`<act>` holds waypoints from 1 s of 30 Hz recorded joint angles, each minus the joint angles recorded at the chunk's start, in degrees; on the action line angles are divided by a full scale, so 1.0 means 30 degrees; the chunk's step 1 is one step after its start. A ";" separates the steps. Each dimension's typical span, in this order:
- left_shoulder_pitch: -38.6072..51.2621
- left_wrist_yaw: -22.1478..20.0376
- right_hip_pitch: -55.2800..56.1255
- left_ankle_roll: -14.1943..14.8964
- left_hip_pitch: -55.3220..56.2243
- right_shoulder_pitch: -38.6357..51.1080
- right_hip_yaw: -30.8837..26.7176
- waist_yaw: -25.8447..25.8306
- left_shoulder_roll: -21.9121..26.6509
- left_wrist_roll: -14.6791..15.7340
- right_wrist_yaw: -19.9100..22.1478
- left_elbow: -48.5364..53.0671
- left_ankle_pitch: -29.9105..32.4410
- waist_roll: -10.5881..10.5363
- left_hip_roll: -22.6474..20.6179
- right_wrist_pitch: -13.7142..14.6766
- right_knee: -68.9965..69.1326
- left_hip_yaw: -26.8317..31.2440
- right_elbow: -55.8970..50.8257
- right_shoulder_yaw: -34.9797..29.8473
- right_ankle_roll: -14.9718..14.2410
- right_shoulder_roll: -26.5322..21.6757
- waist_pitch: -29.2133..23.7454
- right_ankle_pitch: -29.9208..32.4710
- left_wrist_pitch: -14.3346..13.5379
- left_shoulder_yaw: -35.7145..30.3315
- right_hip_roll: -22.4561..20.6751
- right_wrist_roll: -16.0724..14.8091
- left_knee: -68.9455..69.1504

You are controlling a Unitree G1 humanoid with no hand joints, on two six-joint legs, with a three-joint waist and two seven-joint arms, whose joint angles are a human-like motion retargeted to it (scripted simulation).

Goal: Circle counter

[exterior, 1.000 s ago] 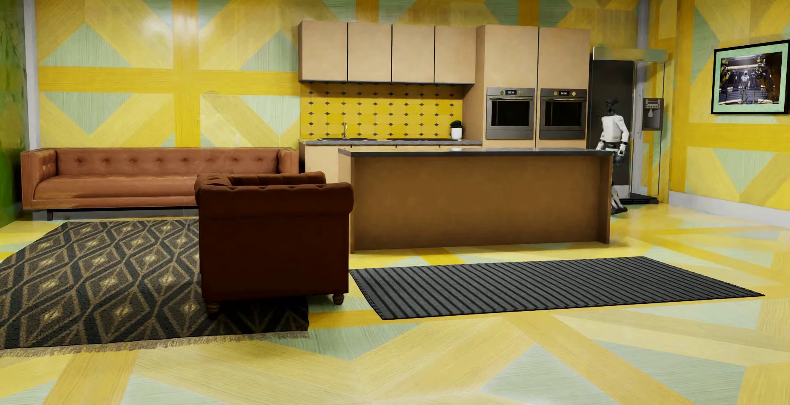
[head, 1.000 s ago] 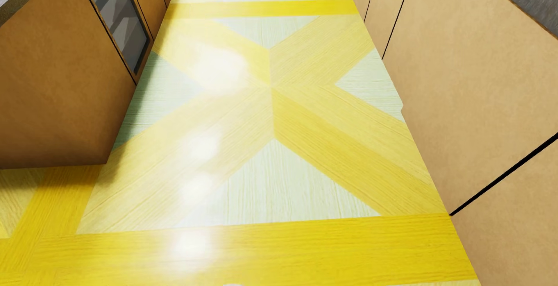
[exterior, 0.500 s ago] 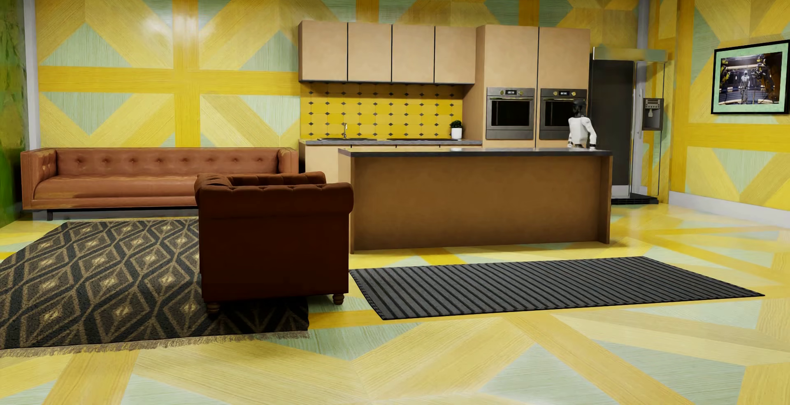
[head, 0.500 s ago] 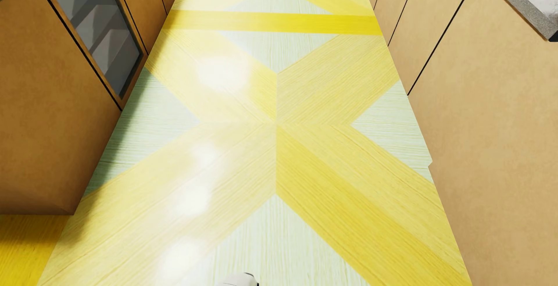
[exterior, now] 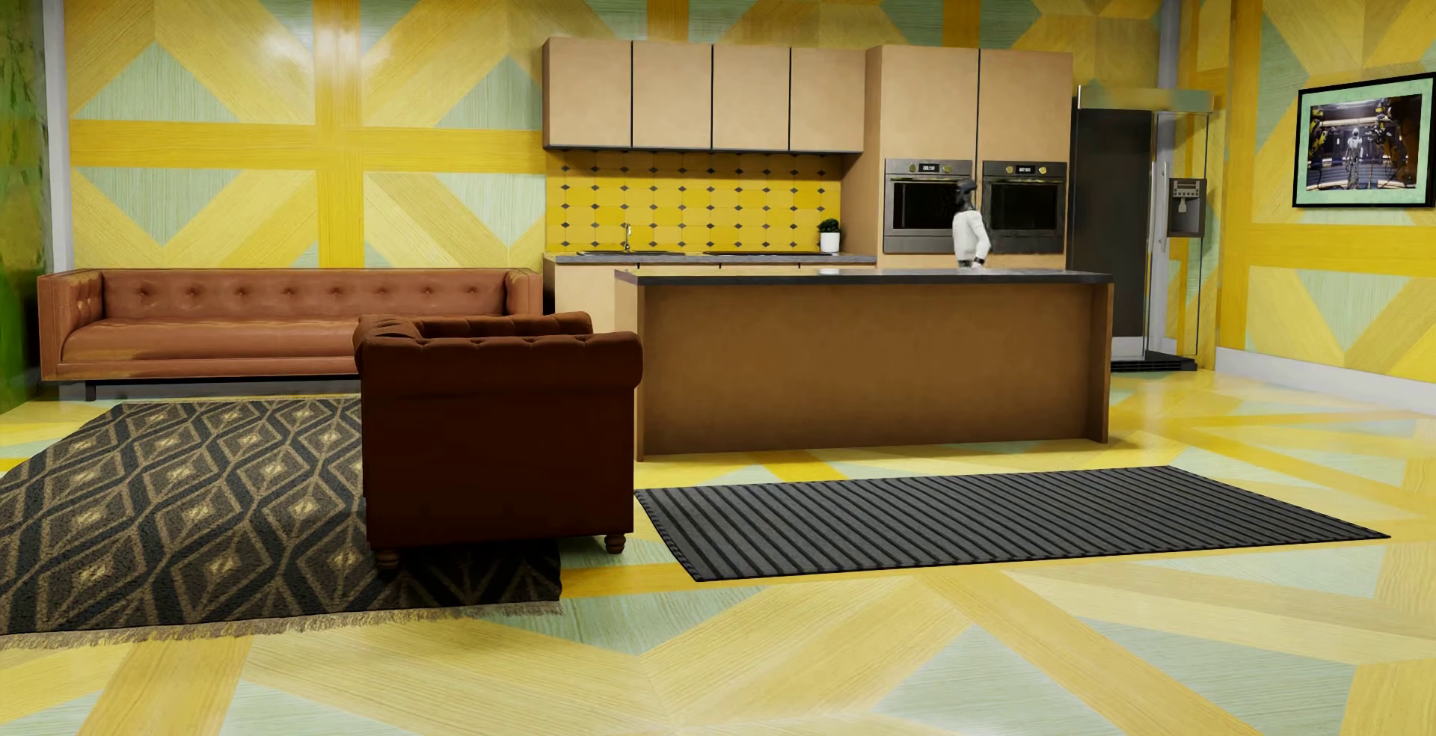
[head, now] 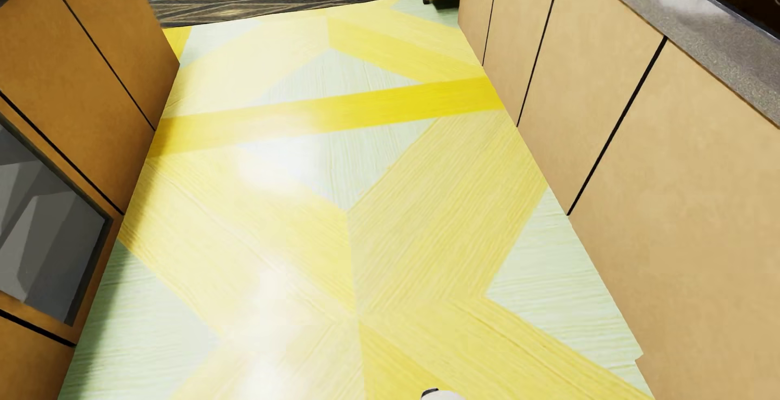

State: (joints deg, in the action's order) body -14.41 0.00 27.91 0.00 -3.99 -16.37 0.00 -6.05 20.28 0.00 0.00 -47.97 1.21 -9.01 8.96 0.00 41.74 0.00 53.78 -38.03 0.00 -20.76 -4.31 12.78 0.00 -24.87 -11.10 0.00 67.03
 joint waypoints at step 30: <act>-0.0382 0.0000 0.0787 0.0000 -0.2226 -0.1213 0.0000 -0.0356 0.0113 0.0000 0.0000 0.0286 0.1607 -0.0466 0.0282 0.0000 -0.0203 0.0000 0.0520 0.1006 0.0000 -0.0108 0.0488 0.0149 0.0000 0.1774 0.0776 0.0000 -0.1818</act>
State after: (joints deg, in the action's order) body -15.56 0.00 30.28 0.00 -10.67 -20.01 0.00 -7.12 20.62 0.00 0.00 -47.11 6.03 -10.41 9.80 0.00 41.13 0.00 55.33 -35.01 0.00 -21.08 -2.85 13.23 0.00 -19.54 -8.77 0.00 61.57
